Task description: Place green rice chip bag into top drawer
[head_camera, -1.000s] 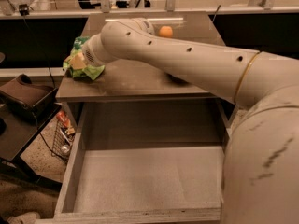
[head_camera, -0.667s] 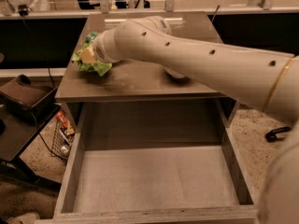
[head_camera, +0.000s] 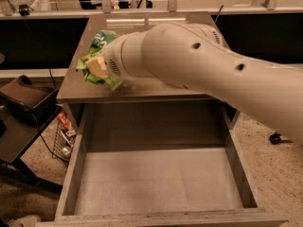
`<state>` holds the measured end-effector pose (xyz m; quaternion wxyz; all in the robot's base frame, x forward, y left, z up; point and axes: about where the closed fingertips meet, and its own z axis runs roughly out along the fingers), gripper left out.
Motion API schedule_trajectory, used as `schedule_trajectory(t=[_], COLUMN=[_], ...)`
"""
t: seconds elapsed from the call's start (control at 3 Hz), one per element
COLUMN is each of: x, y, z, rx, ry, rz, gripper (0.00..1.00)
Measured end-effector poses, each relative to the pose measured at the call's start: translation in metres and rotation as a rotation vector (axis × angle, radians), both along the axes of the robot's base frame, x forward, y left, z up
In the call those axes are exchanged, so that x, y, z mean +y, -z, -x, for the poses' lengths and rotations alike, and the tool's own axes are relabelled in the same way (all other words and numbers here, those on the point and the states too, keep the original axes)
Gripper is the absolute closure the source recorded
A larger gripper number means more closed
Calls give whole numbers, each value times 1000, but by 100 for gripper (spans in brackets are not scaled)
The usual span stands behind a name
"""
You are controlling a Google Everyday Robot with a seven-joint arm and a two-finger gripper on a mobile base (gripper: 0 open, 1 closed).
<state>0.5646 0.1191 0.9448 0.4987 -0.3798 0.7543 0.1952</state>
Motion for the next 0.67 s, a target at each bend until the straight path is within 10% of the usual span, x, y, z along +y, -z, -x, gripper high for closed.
schedule_trajectory(t=[0.33,0.67], x=[0,-106], y=[19,76], z=[89,146], rx=[24,147], ry=[-71,45], rz=[114,225], gripper=[100,100])
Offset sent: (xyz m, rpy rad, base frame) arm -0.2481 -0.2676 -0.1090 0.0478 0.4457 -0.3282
